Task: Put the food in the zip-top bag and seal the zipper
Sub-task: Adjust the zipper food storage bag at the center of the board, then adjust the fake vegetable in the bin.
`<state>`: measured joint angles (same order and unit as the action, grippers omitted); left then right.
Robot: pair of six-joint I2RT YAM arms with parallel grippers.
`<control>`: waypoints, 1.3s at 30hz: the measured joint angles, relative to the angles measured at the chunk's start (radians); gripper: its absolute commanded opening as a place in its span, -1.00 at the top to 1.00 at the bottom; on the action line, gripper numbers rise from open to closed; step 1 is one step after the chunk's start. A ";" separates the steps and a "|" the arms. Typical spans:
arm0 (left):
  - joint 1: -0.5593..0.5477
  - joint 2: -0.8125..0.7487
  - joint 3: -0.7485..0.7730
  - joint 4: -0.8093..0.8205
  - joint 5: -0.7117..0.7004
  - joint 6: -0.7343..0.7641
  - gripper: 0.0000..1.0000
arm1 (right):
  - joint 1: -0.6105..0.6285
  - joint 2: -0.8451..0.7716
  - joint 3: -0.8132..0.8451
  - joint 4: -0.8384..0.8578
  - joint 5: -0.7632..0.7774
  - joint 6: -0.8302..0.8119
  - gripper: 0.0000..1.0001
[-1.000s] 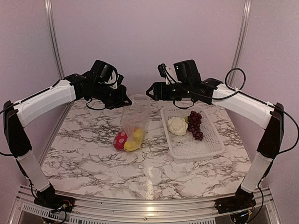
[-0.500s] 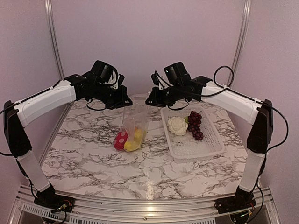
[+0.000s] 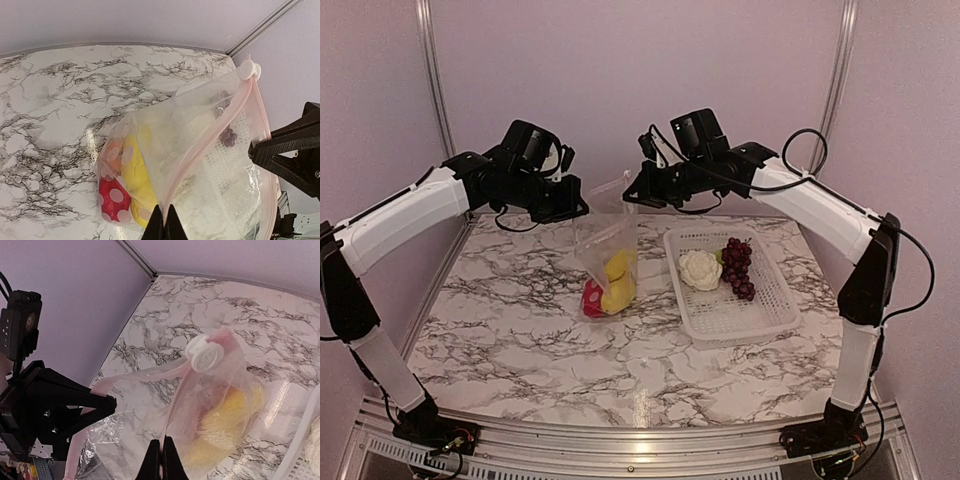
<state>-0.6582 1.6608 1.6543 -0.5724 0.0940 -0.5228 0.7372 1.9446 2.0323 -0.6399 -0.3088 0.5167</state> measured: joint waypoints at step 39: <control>-0.002 -0.062 -0.070 -0.042 -0.068 0.008 1.00 | -0.254 -0.478 -0.722 0.161 0.111 -0.051 -0.18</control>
<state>-0.6605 1.5986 1.5841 -0.6140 0.0265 -0.5148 0.4835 1.4662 1.3106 -0.4789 -0.1978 0.4660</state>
